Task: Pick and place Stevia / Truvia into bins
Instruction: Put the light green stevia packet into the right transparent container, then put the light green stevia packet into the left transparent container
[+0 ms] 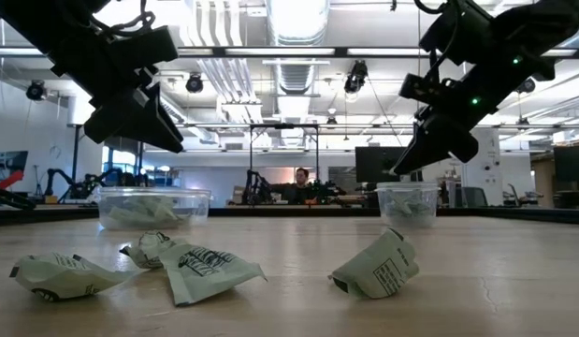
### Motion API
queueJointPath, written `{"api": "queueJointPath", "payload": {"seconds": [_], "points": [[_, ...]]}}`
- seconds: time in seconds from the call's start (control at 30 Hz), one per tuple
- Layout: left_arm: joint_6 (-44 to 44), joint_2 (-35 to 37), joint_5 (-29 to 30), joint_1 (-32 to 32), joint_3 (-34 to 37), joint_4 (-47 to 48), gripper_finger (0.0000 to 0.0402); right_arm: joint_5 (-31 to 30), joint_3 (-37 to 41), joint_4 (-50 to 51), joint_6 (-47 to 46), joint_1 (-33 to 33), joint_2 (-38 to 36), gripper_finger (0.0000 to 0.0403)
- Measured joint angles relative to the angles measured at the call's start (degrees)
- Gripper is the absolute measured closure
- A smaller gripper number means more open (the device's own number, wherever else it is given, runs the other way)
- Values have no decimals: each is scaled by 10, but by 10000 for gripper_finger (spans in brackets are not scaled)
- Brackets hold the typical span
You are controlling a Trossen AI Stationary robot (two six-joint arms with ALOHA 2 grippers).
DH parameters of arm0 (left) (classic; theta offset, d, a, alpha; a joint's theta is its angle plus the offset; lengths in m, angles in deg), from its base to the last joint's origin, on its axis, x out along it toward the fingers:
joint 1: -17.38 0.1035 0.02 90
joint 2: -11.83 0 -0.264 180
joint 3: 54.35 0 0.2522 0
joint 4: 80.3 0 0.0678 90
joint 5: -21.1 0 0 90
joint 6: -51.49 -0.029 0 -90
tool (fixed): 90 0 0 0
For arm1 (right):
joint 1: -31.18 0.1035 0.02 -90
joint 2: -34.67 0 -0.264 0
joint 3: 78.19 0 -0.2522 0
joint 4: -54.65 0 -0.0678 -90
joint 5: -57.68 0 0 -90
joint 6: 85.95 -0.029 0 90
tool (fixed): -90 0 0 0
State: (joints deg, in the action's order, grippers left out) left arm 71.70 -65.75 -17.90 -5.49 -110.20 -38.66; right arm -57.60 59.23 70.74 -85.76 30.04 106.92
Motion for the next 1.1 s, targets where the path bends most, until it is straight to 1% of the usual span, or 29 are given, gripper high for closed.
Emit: {"api": "queueJointPath", "payload": {"seconds": [0.13, 0.33, 0.47, 0.6, 0.73, 0.83, 0.9, 1.0, 1.1], "points": [[-2, 0, 0, 0, 0, 0, 292, 0, 0, 0, -1, -6, 0, 343], [-2, 0, 0, 0, 0, 0, 292, 0, 1, 0, -1, -6, 0, 291], [-2, 0, 0, 0, 0, -3, 292, 0, 0, 2, 17, -6, -1, 264], [-1, 0, 0, 0, 0, -4, 292, -1, -11, 4, 27, -5, -13, 249], [-1, 0, -9, -1, -6, -7, 292, -2, -15, 4, 32, 6, -35, 246], [-5, 0, -39, -1, -8, -23, 292, -1, -15, 5, 36, 22, -57, 251], [-28, 0, -72, 0, -8, -54, 292, -1, -14, 9, 37, 35, -71, 255], [-60, 0, -148, 0, -8, -101, 292, 7, -13, 9, 42, 58, -88, 261], [-85, 0, -220, -1, -7, -154, 292, 32, -13, 9, 49, 80, -100, 265]]}}
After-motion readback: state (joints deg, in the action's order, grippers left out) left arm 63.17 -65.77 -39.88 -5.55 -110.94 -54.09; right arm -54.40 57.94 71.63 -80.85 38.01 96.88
